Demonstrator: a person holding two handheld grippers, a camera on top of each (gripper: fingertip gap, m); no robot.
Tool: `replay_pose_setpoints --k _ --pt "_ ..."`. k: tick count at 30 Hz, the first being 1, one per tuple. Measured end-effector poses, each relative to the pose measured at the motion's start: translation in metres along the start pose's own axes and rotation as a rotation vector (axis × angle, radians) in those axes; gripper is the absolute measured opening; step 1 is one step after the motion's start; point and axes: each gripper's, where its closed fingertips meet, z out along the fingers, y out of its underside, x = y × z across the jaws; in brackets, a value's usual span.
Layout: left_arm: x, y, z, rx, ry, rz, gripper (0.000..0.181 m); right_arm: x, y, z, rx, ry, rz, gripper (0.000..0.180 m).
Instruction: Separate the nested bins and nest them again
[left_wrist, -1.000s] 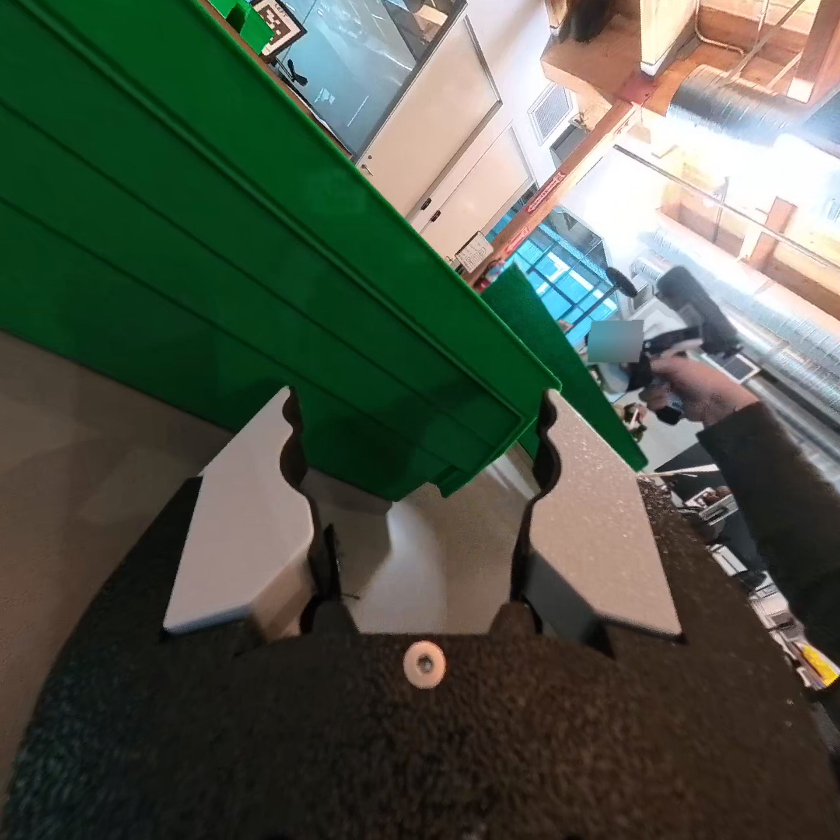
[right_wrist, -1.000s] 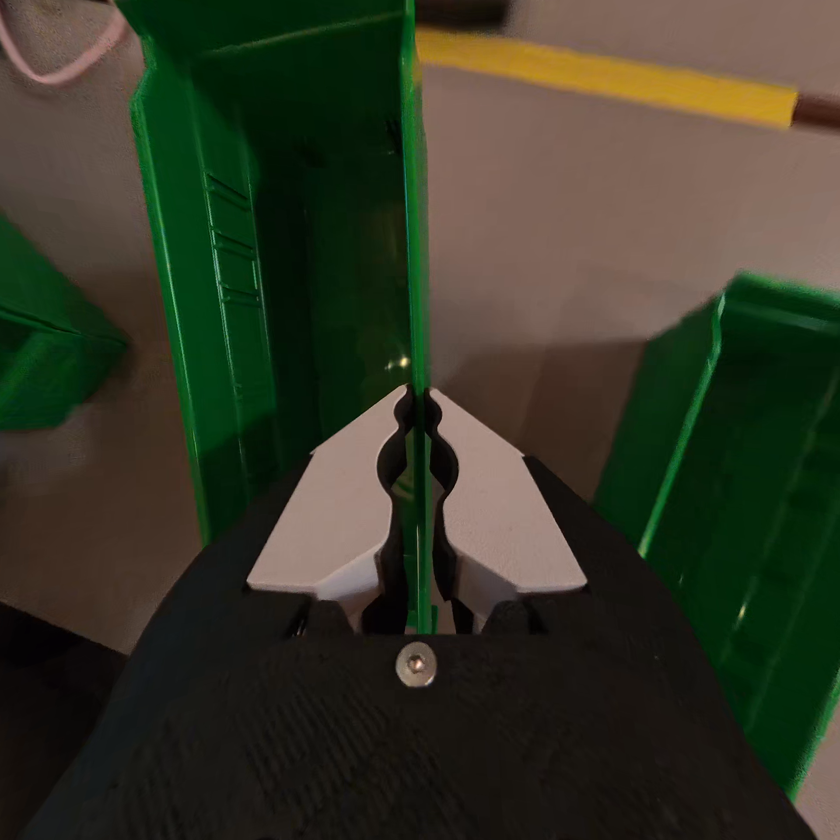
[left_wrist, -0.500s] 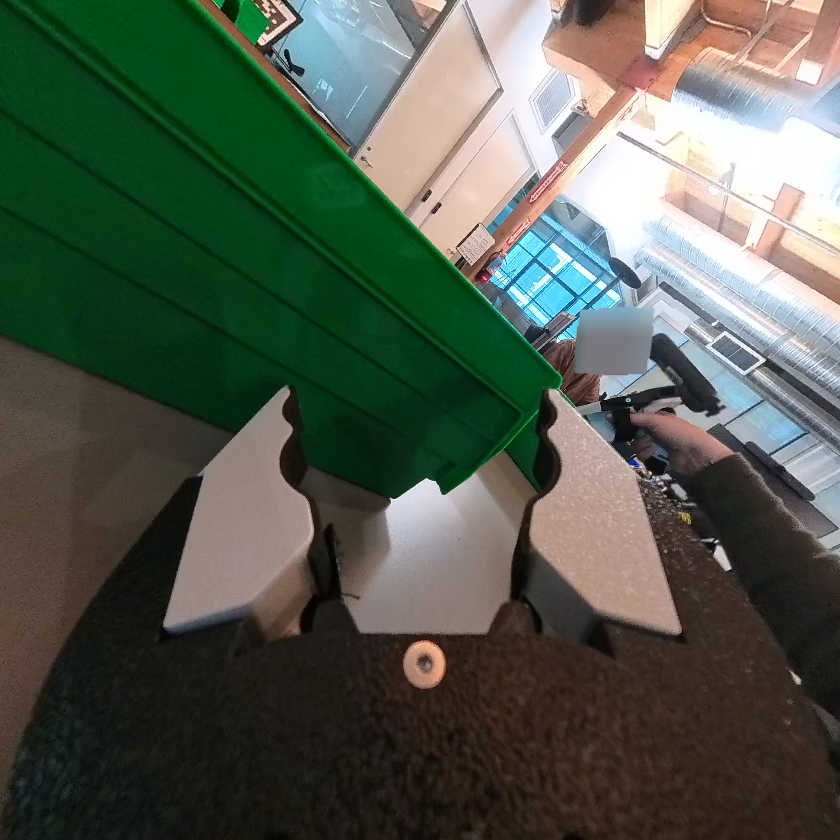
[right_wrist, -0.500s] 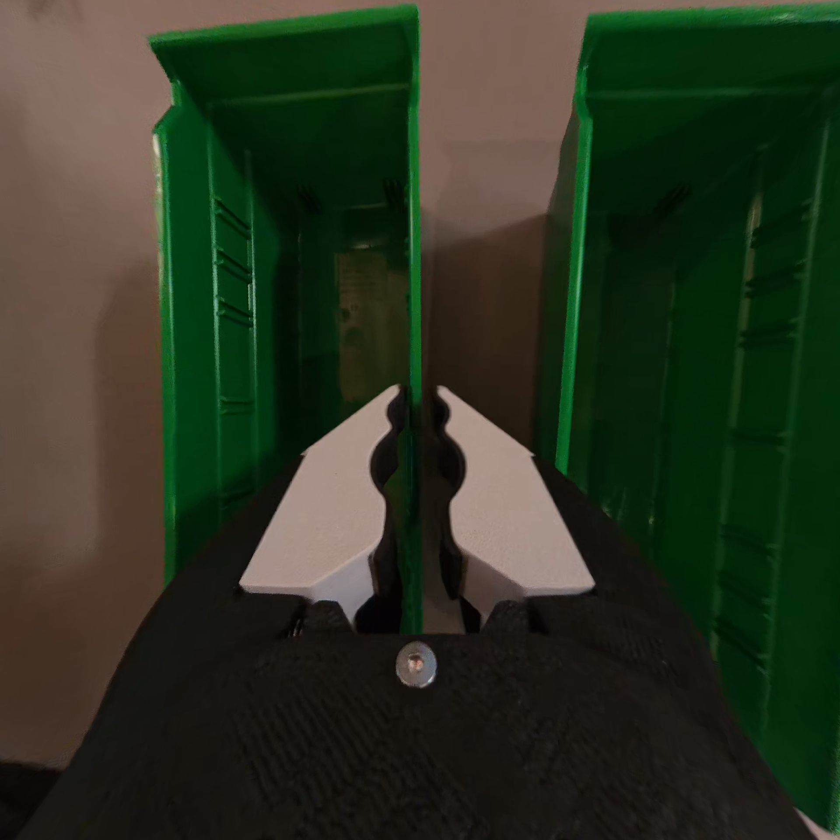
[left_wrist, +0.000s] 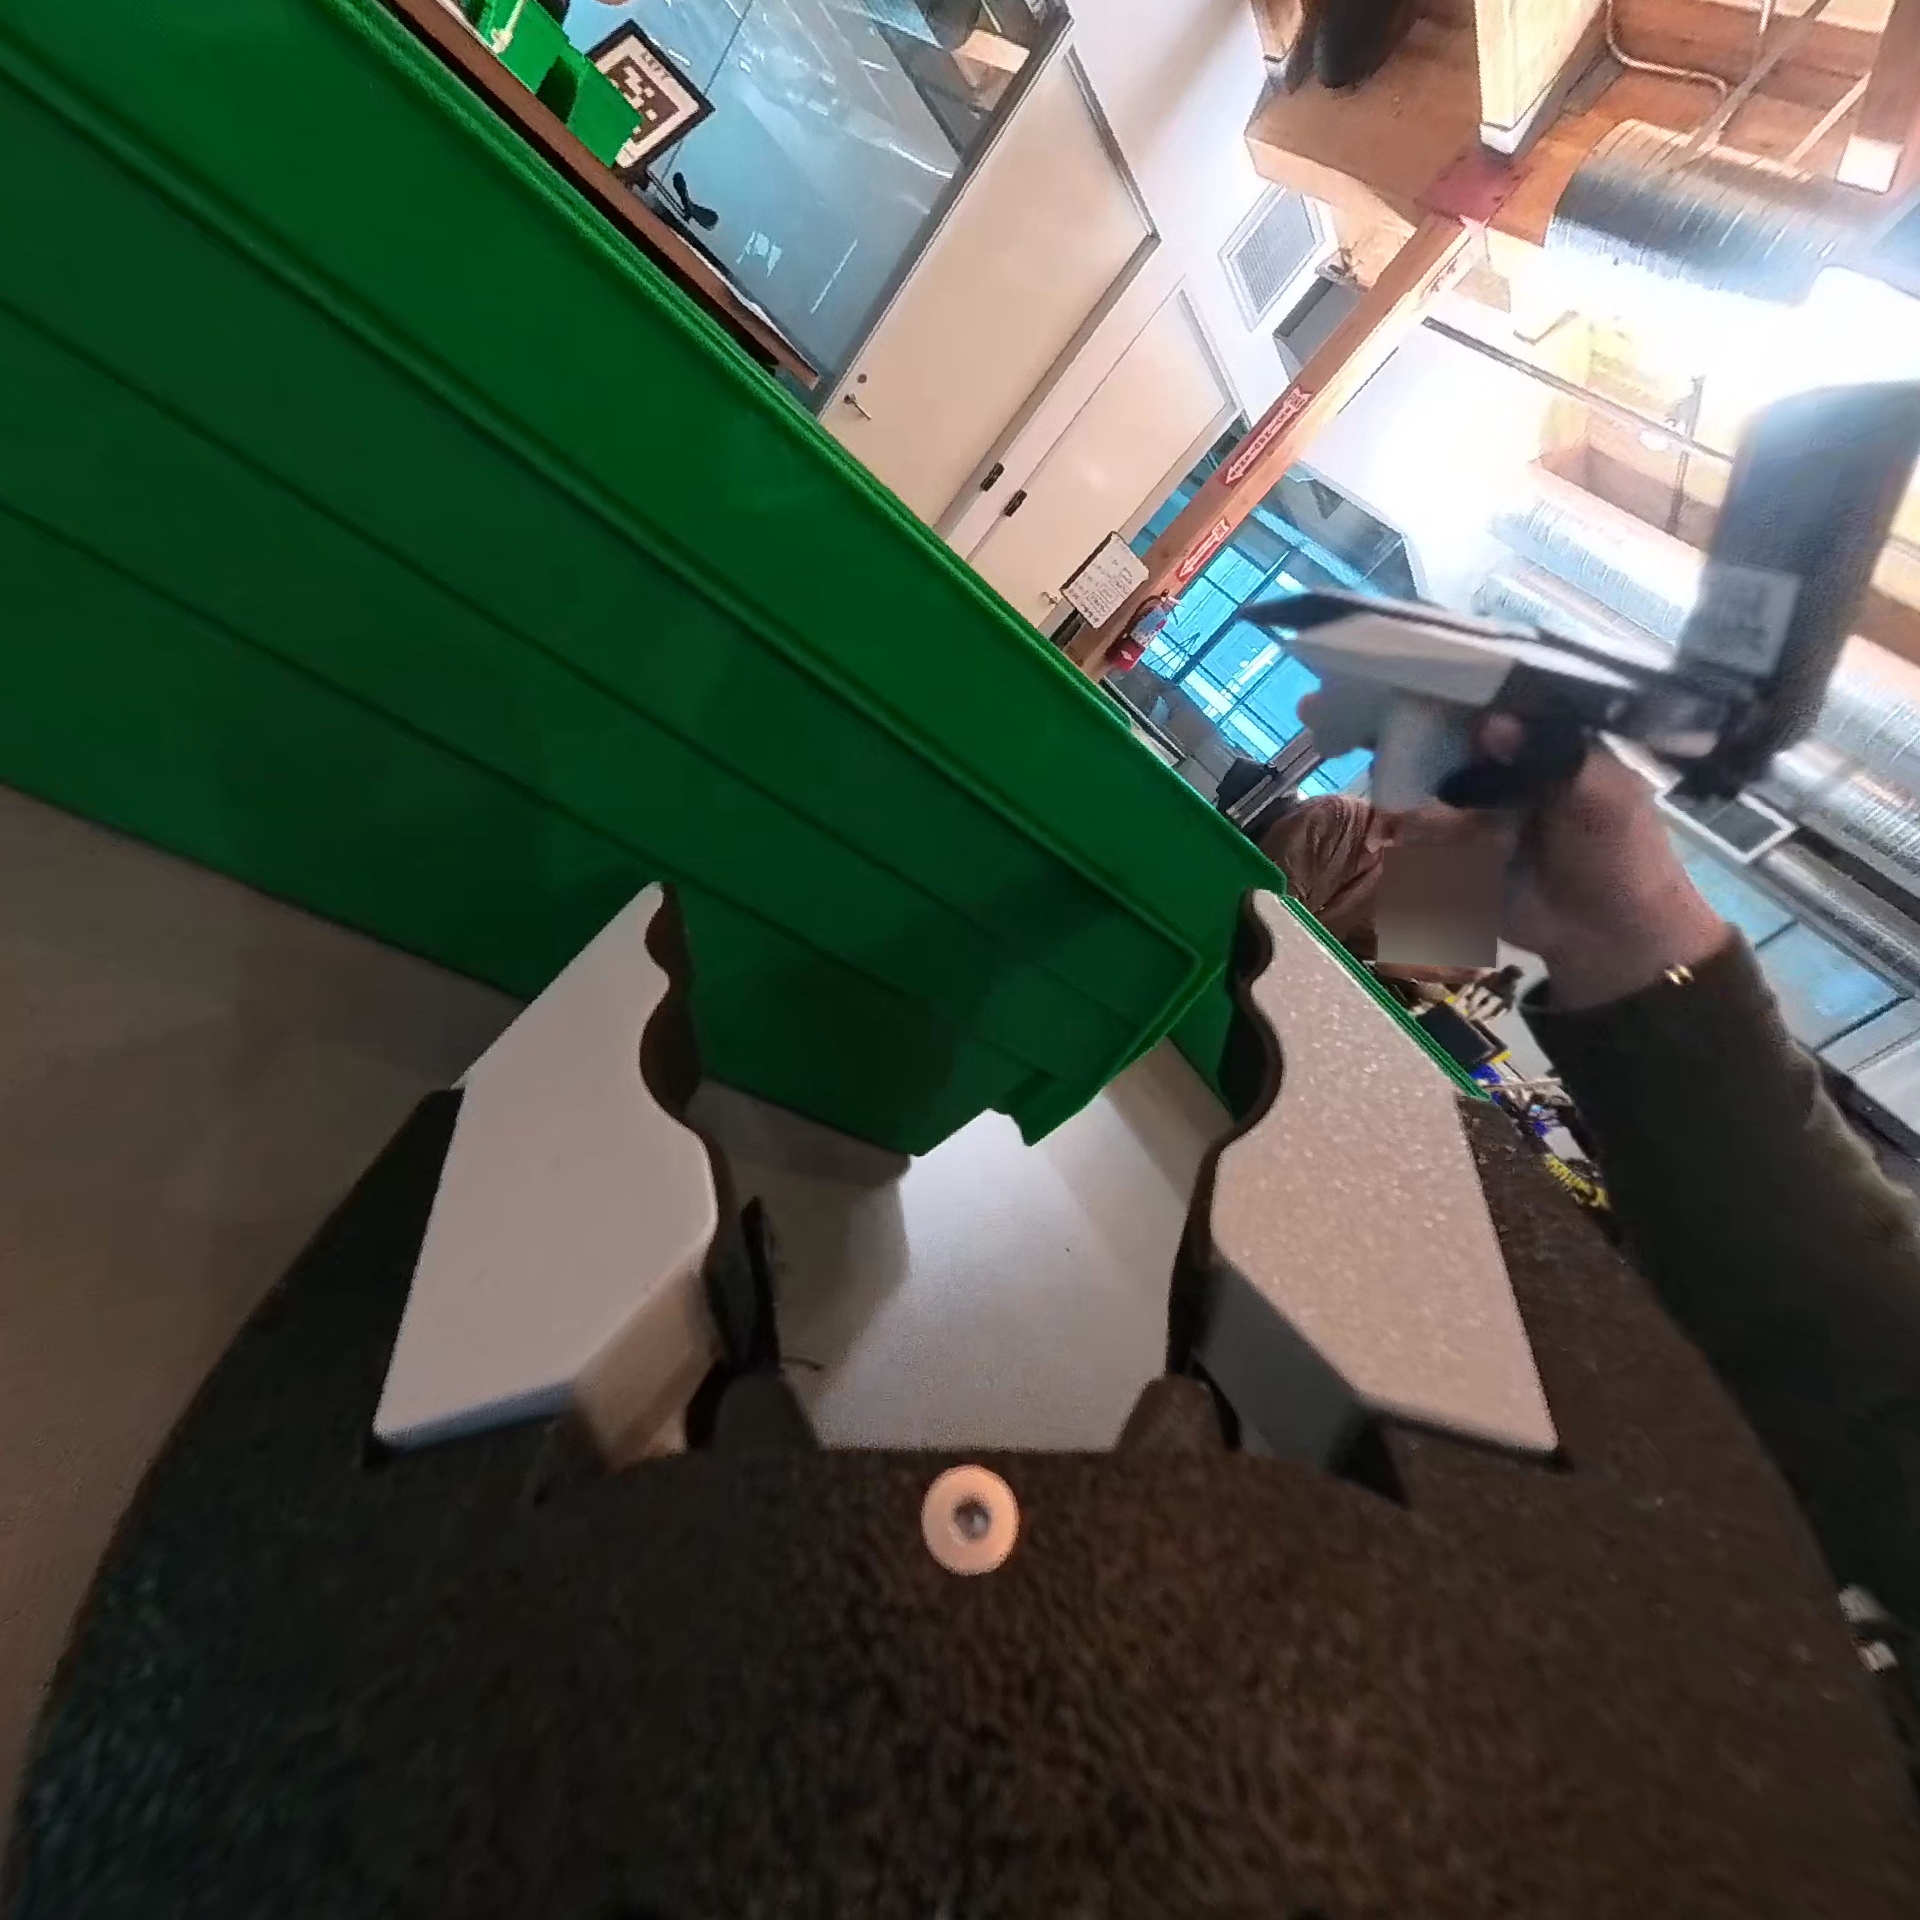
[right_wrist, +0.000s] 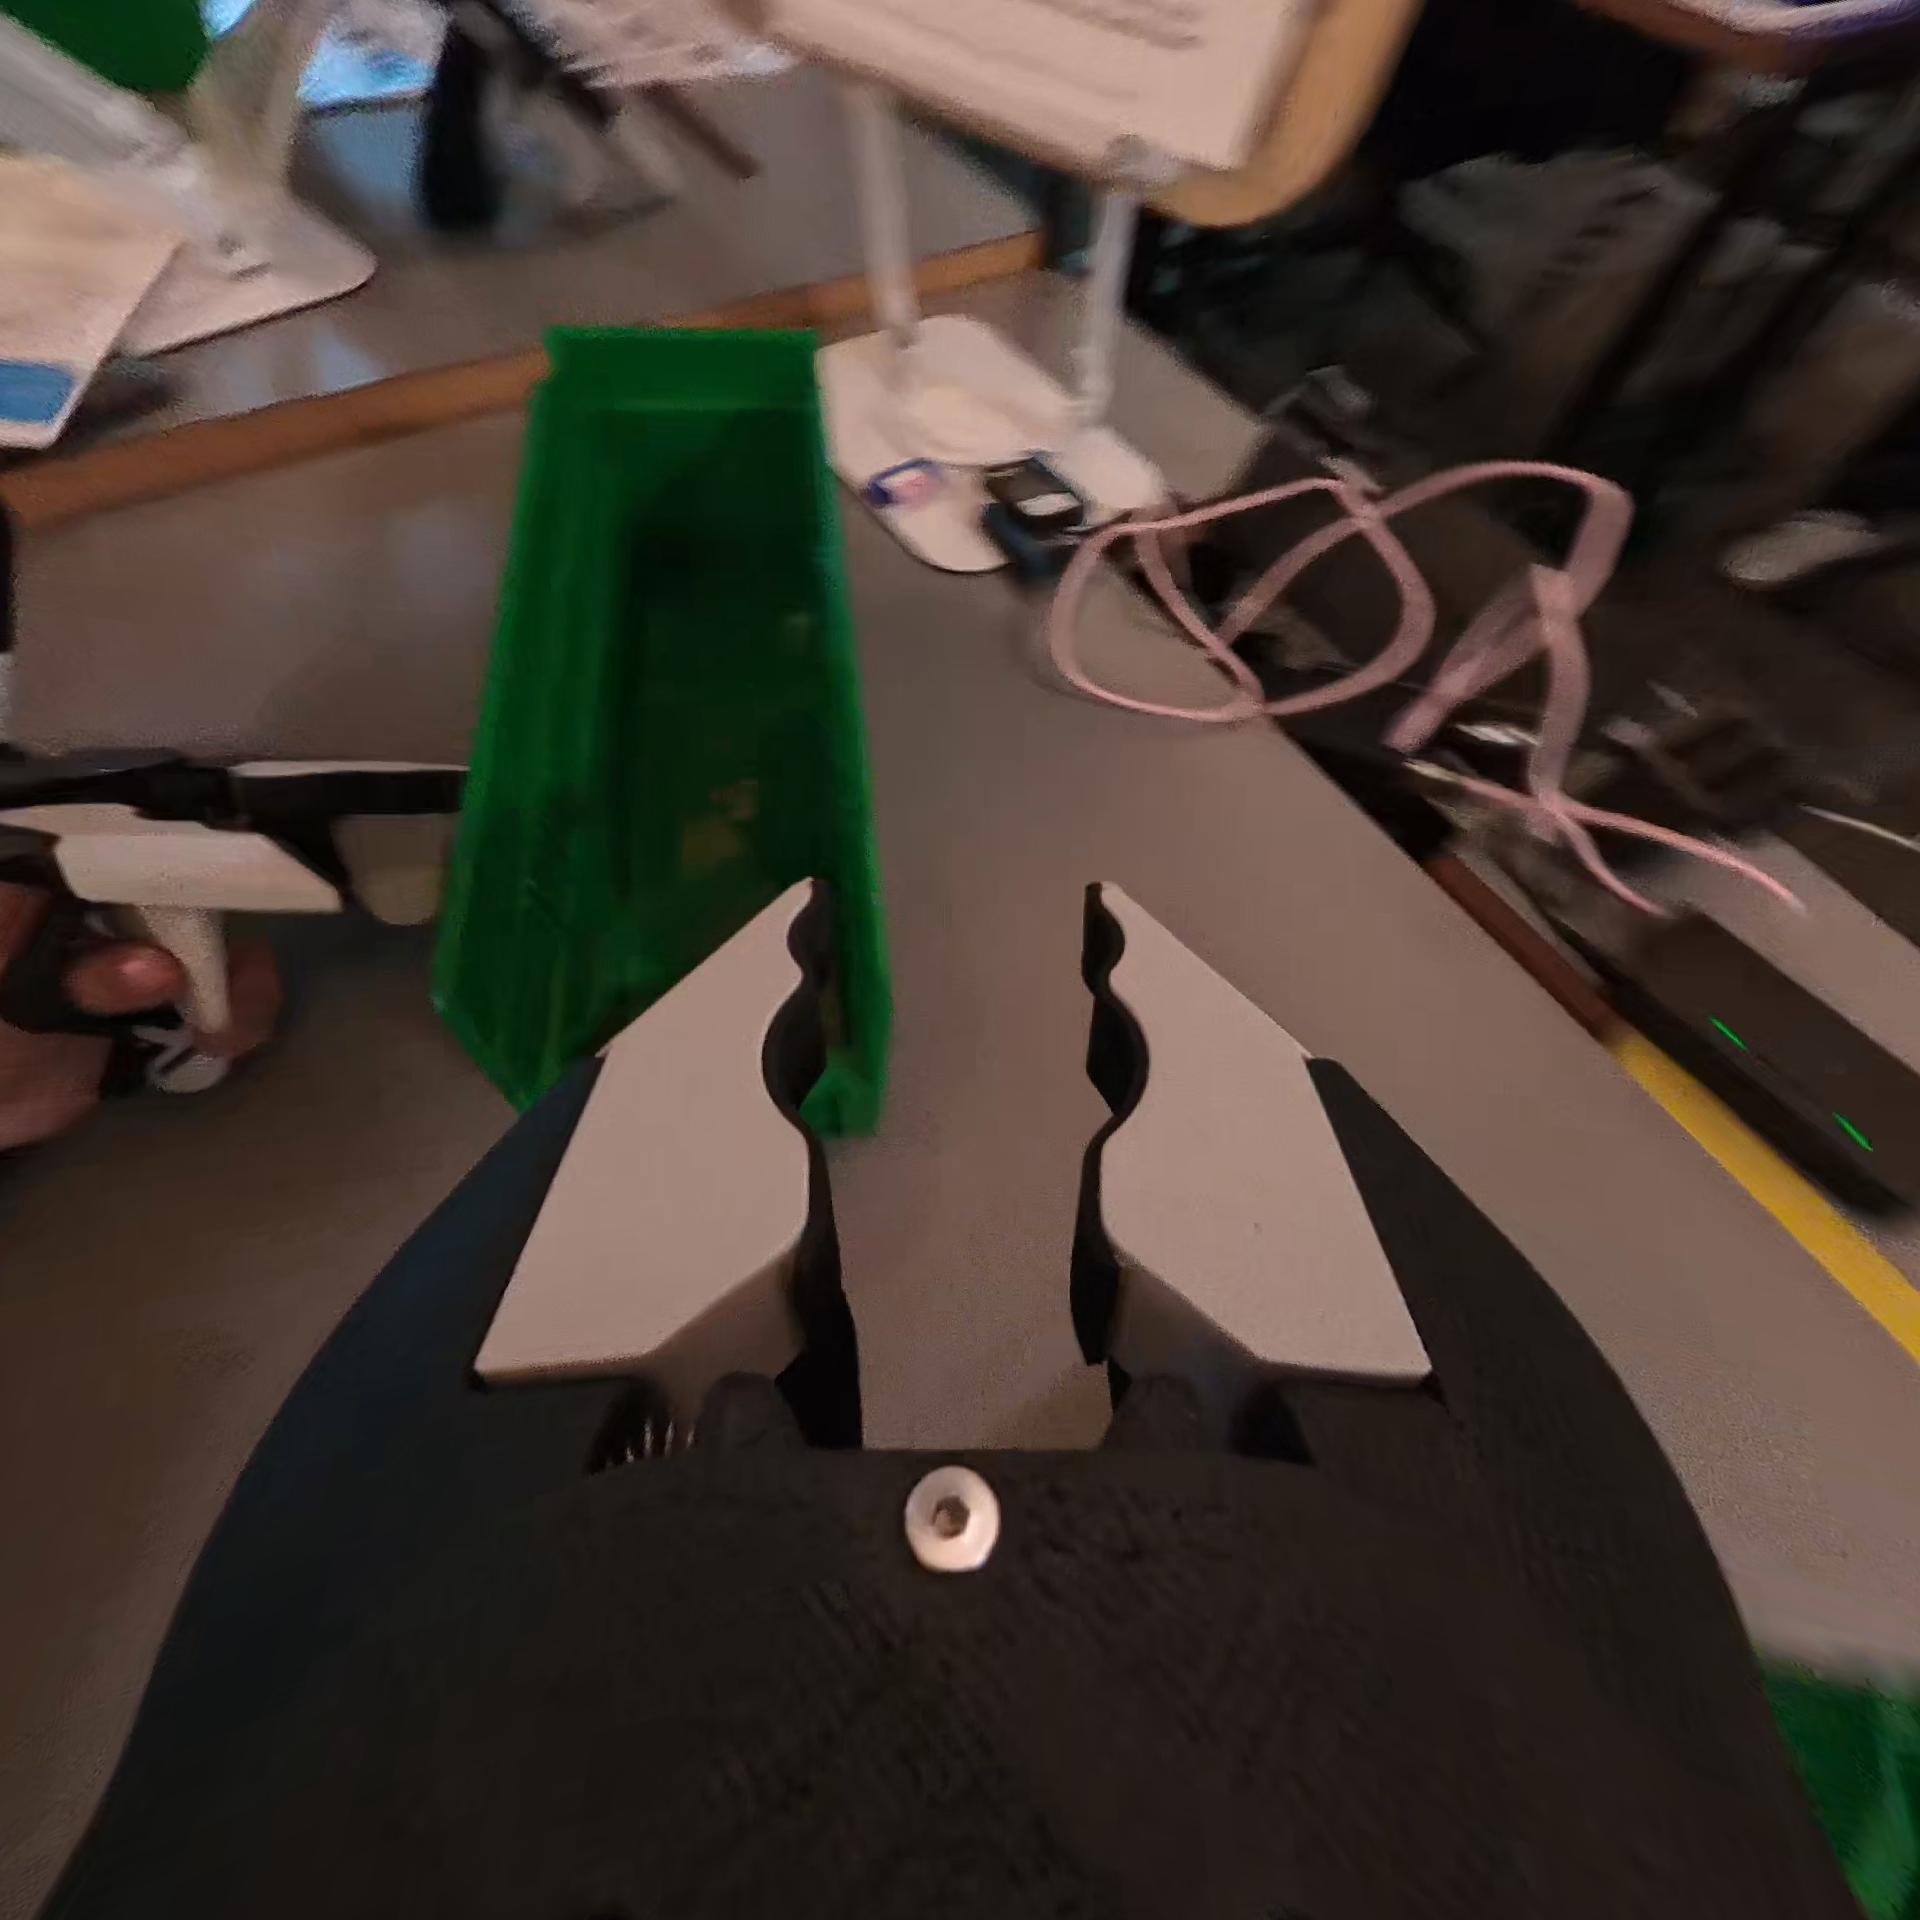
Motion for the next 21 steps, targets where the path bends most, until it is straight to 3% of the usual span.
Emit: replay_pose_setpoints --k 4,9,10,12,14,16,21 --pt "-0.002 -0.004 -0.003 0.014 -0.006 0.003 0.102 -0.039 -0.026 0.089 -0.129 -0.125 -0.201 0.033" --pt "-0.003 -0.005 -0.004 0.016 0.004 -0.01 0.102 -0.052 -0.03 0.159 -0.355 -0.134 -0.28 0.038" --pt "-0.003 -0.006 -0.005 0.018 0.005 -0.012 0.102 -0.051 -0.026 0.166 -0.419 -0.131 -0.283 0.038" --pt "-0.004 -0.007 -0.006 0.023 0.007 -0.017 0.102 -0.047 -0.019 0.173 -0.519 -0.11 -0.317 0.011" --pt "-0.004 -0.008 -0.006 0.028 0.009 -0.031 0.102 -0.056 -0.023 0.171 -0.554 -0.175 -0.272 0.004" --pt "-0.004 -0.006 -0.005 0.022 0.015 -0.047 0.101 -0.074 -0.037 0.166 -0.529 -0.284 -0.162 0.001" --pt "-0.002 -0.007 -0.005 0.027 0.029 -0.054 0.102 -0.075 -0.051 0.159 -0.507 -0.287 -0.176 0.002"
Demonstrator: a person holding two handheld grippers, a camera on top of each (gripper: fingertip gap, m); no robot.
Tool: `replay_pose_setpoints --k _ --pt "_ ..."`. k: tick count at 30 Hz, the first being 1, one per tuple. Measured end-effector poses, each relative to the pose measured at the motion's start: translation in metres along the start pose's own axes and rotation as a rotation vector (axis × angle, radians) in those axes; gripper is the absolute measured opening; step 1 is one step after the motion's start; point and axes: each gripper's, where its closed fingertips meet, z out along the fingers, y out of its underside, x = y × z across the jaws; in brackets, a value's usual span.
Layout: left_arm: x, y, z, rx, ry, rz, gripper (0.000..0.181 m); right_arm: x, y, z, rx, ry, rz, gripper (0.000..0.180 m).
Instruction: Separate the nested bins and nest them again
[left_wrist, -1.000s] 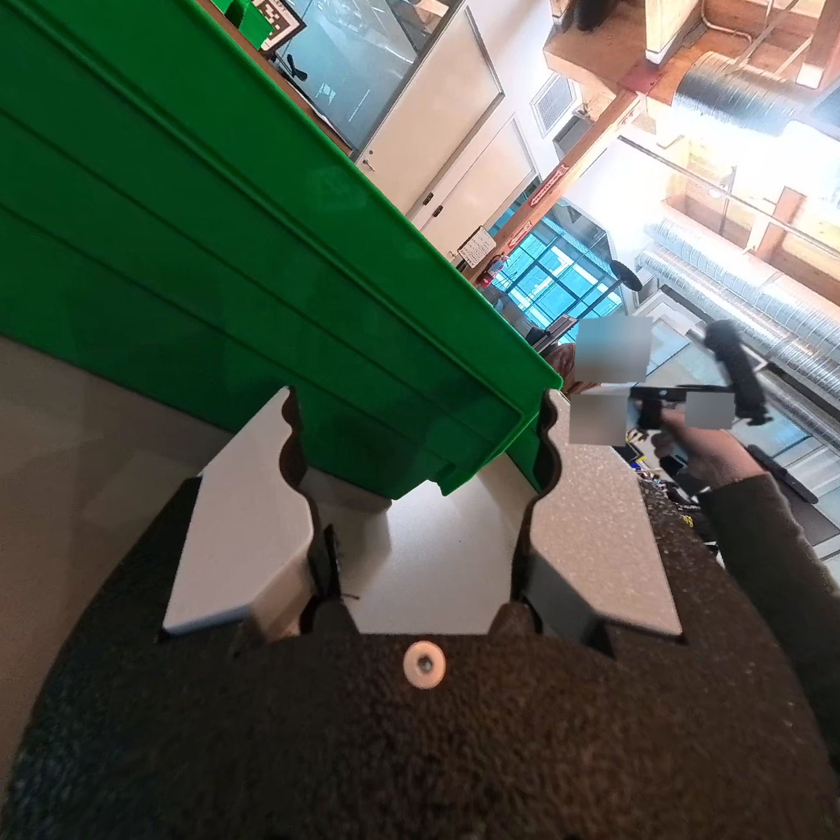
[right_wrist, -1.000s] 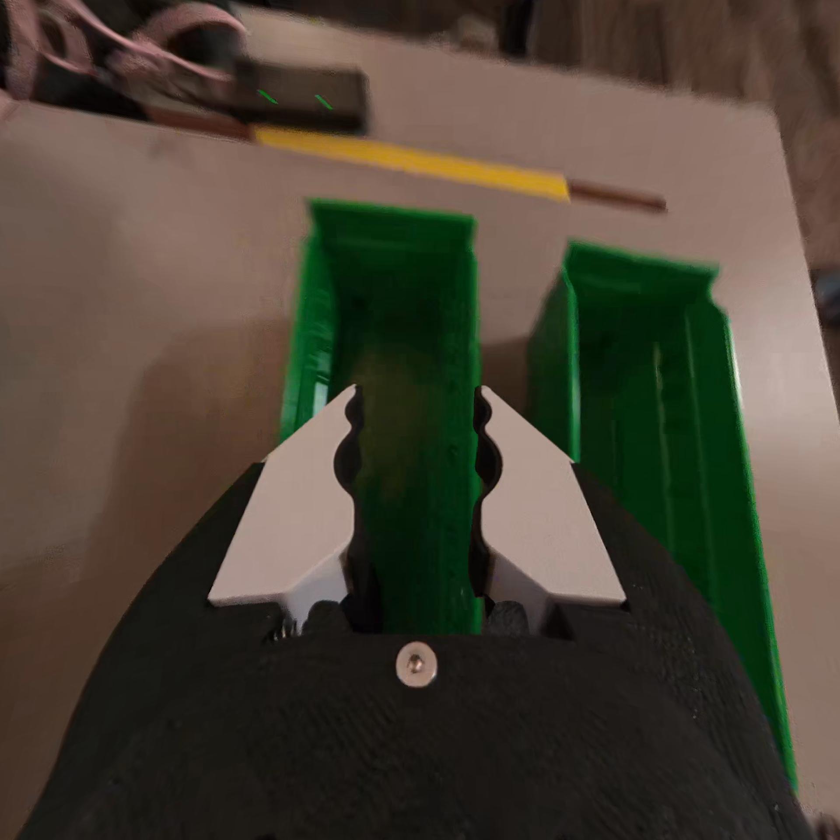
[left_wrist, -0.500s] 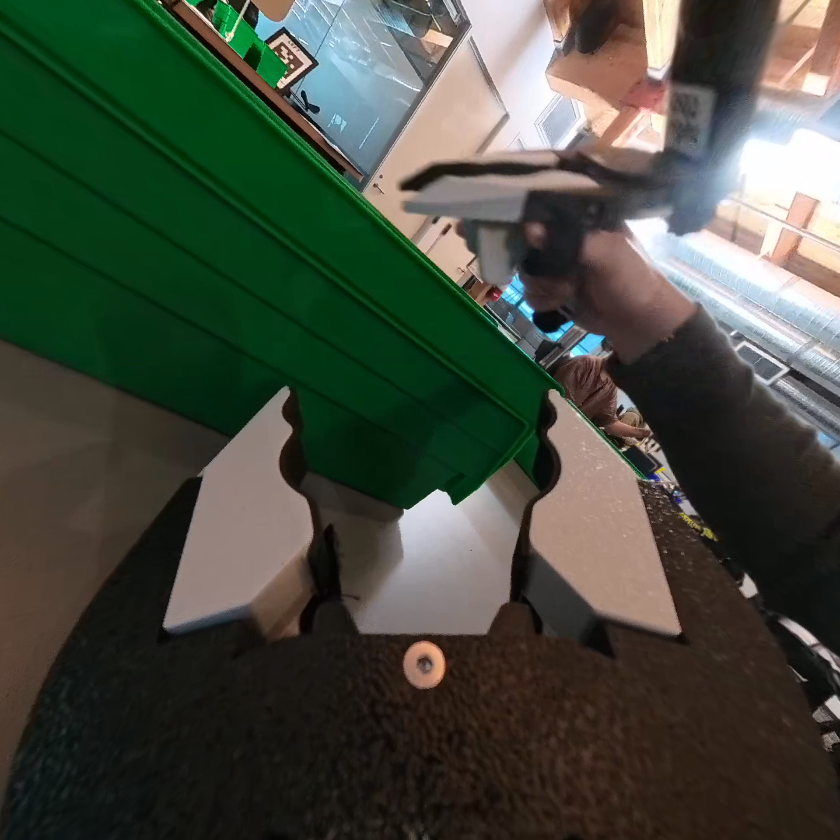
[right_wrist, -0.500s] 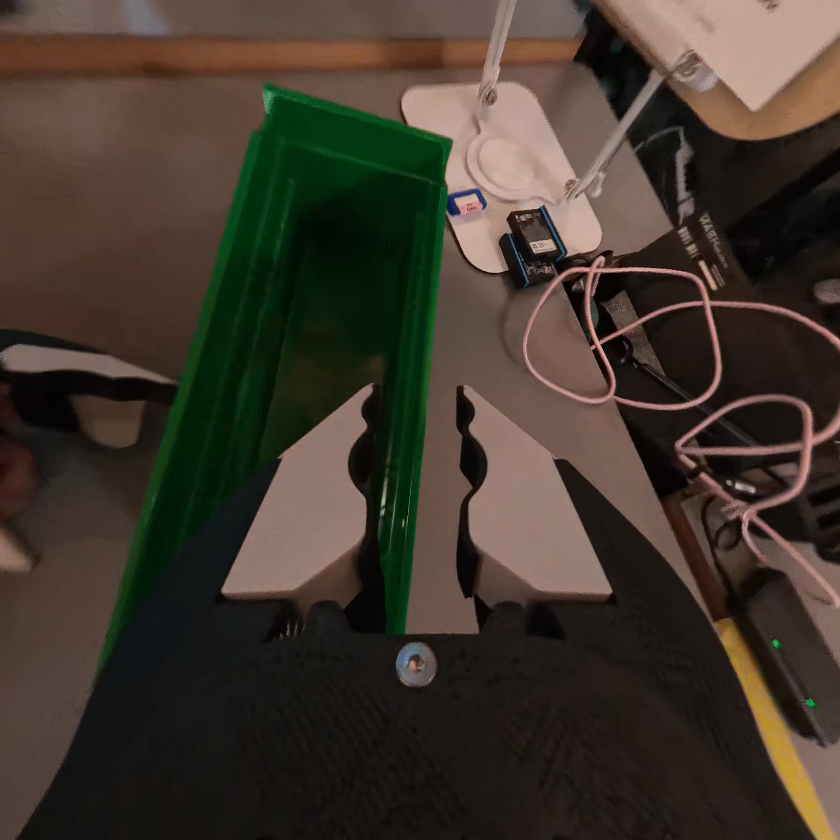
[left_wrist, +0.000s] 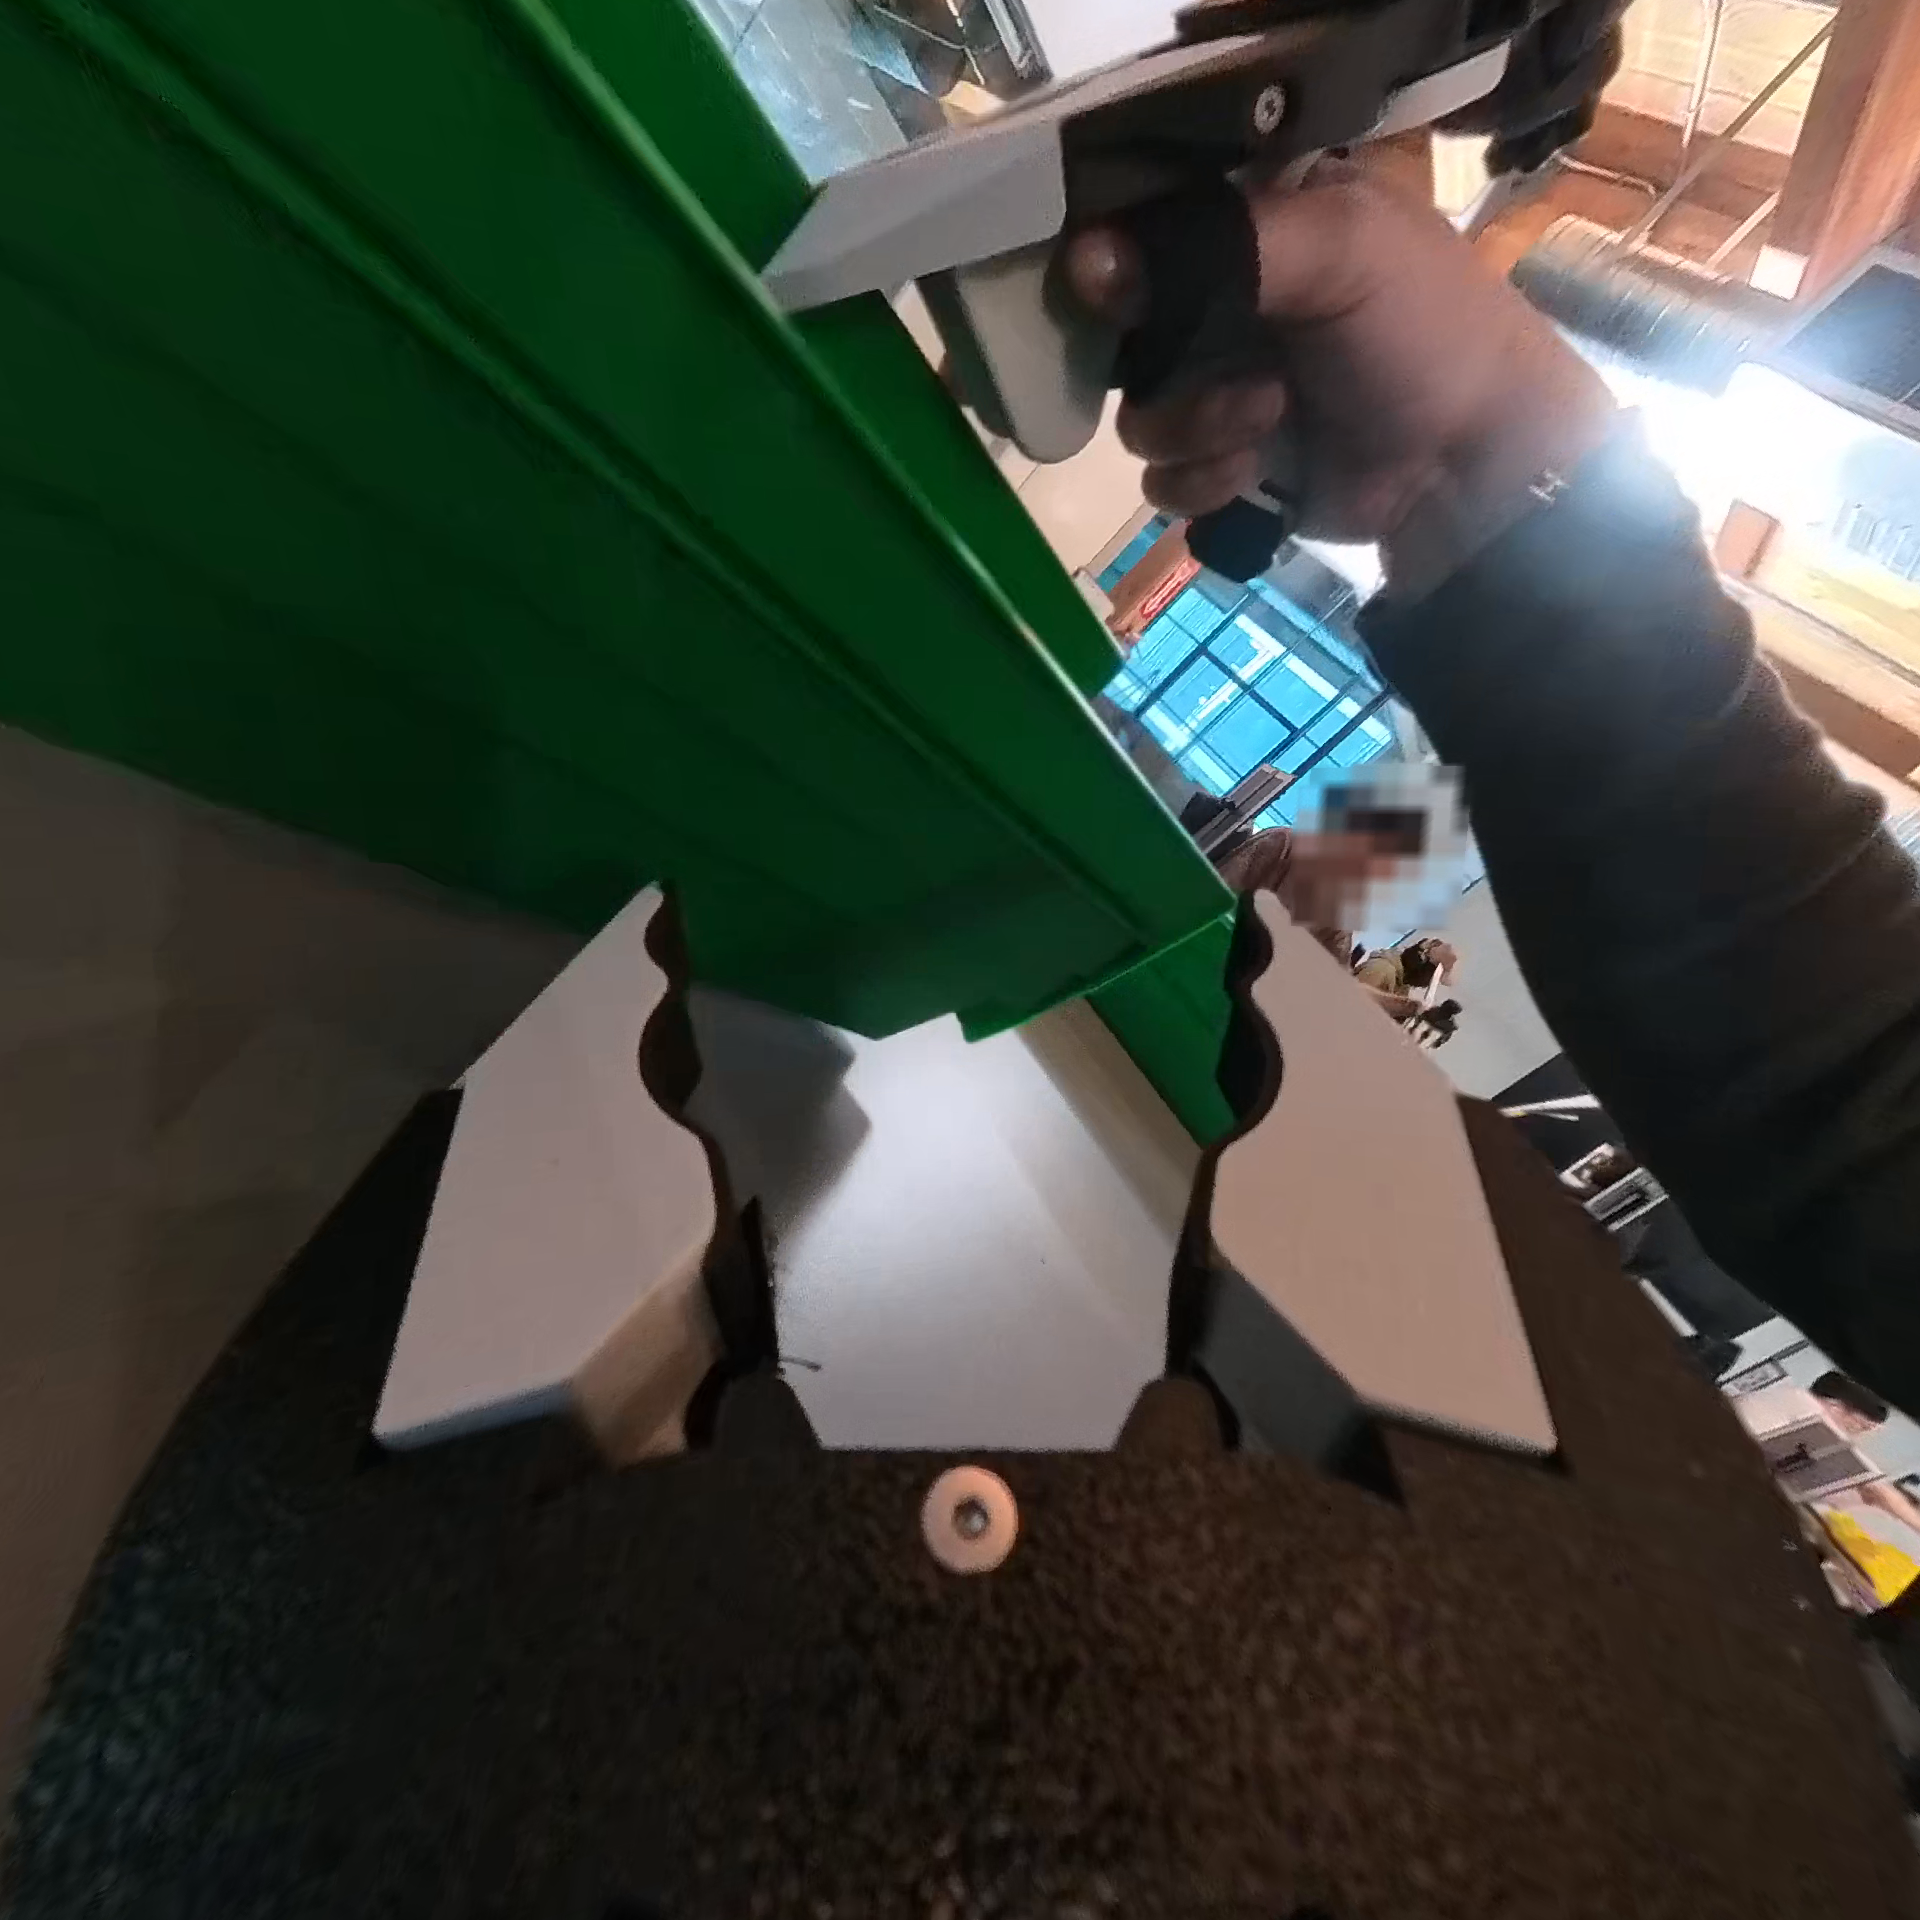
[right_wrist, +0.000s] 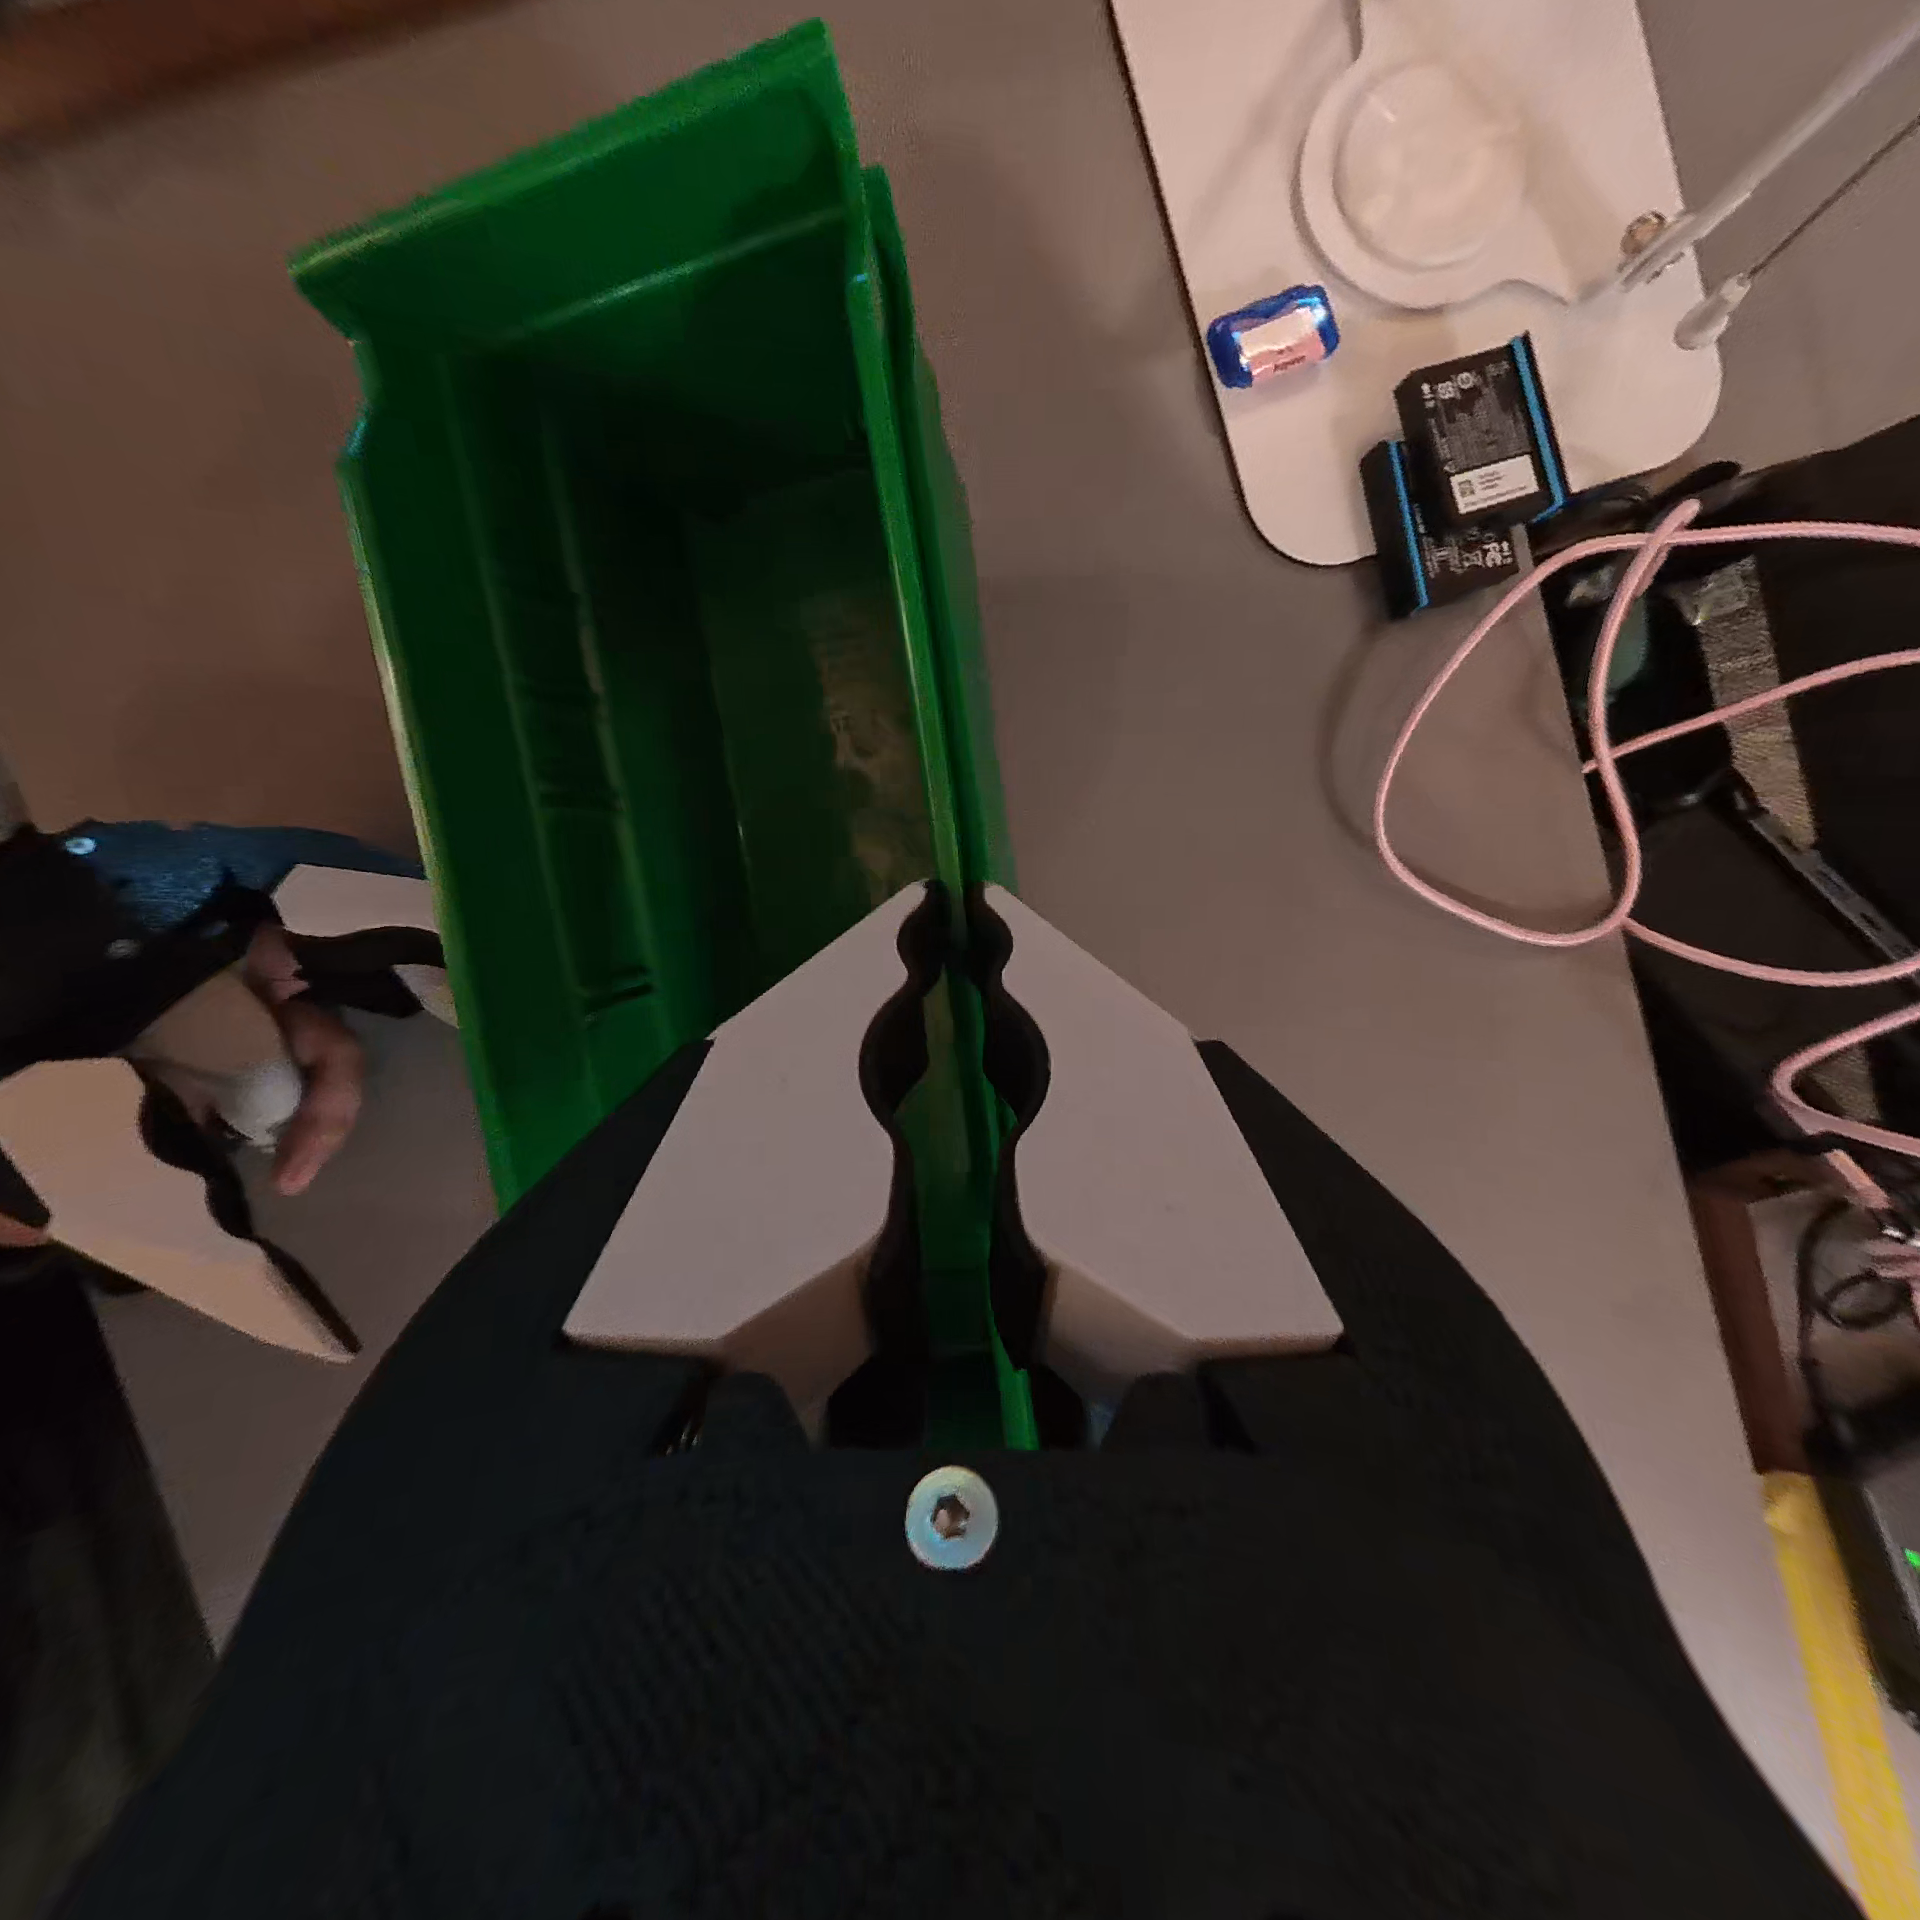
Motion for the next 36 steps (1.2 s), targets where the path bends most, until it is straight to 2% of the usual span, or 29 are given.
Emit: replay_pose_setpoints --k 6,11,14,19,26,36 --pt "-0.001 -0.004 -0.003 0.021 0.005 -0.014 0.102 0.006 -0.004 -0.012 0.072 -0.066 0.186 0.002" --pt "-0.002 -0.009 -0.005 0.041 -0.002 -0.004 0.102 0.004 -0.007 -0.023 0.115 -0.099 0.228 0.002" --pt "-0.006 -0.013 -0.008 0.061 -0.03 0.008 0.102 0.013 -0.006 -0.029 0.112 0.014 0.19 0.002" --pt "-0.01 -0.023 -0.015 0.111 -0.086 0.063 0.103 0.015 0.008 -0.028 0.057 0.055 0.169 0.002" --pt "-0.013 -0.042 -0.029 0.21 -0.167 0.16 0.104 -0.01 0.014 -0.023 0.055 -0.077 0.197 0.002" --pt "-0.015 -0.041 -0.029 0.195 -0.204 0.203 0.096 -0.022 0.03 -0.006 -0.046 -0.076 0.128 0.002"
